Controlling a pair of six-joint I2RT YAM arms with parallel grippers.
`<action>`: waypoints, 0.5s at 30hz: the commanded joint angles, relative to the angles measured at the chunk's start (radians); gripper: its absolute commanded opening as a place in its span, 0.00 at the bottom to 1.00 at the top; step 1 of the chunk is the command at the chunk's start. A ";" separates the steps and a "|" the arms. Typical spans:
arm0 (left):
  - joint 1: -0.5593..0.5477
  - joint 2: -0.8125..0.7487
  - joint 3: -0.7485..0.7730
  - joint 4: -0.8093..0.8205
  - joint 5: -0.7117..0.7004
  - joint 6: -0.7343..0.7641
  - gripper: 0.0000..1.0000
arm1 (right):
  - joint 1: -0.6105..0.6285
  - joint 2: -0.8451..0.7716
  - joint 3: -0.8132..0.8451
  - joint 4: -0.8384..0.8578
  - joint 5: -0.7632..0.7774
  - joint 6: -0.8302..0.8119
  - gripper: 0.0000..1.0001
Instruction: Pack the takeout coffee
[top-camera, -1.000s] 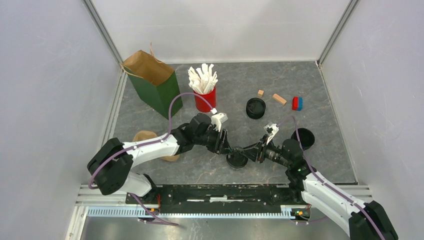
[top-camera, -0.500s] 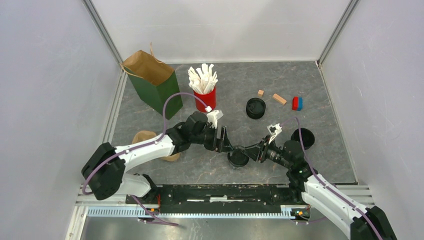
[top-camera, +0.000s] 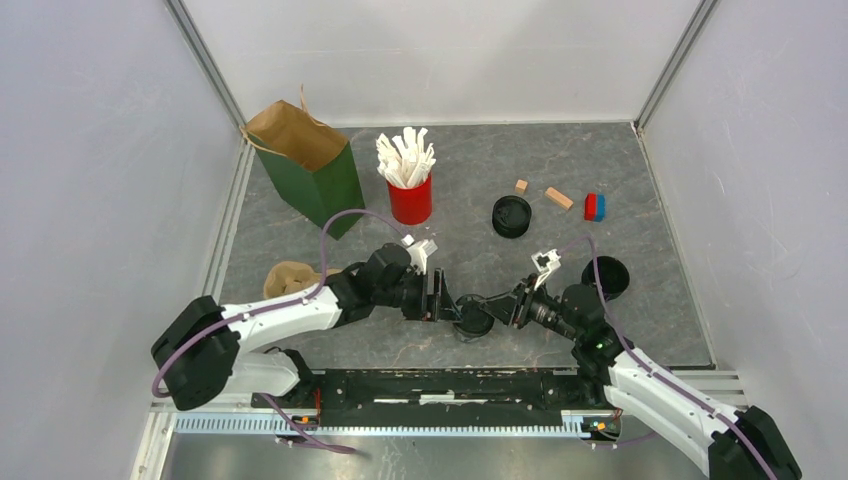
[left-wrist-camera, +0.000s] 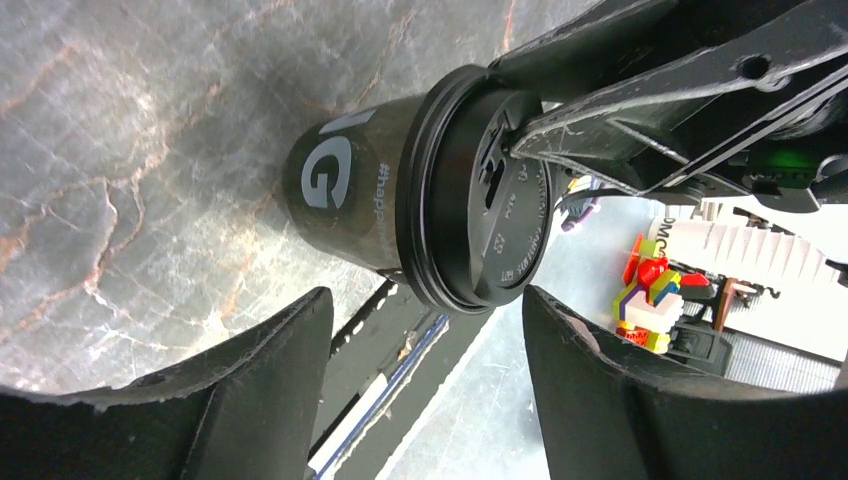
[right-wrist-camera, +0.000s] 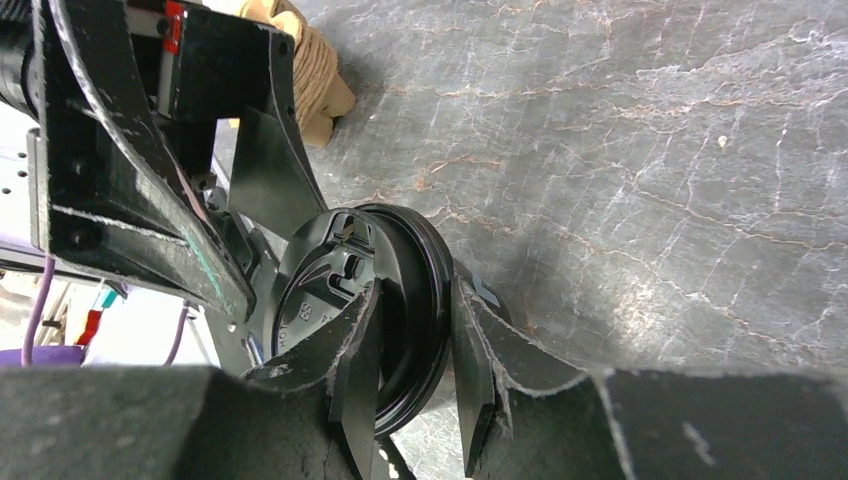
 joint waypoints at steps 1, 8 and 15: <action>-0.028 -0.039 -0.027 0.040 -0.035 -0.095 0.75 | 0.026 0.014 -0.033 -0.052 0.050 0.011 0.35; -0.061 -0.034 -0.070 0.112 -0.052 -0.152 0.69 | 0.062 0.006 -0.034 -0.049 0.076 0.031 0.35; -0.061 0.011 -0.099 0.162 -0.084 -0.160 0.62 | 0.101 -0.011 -0.018 -0.072 0.110 0.032 0.36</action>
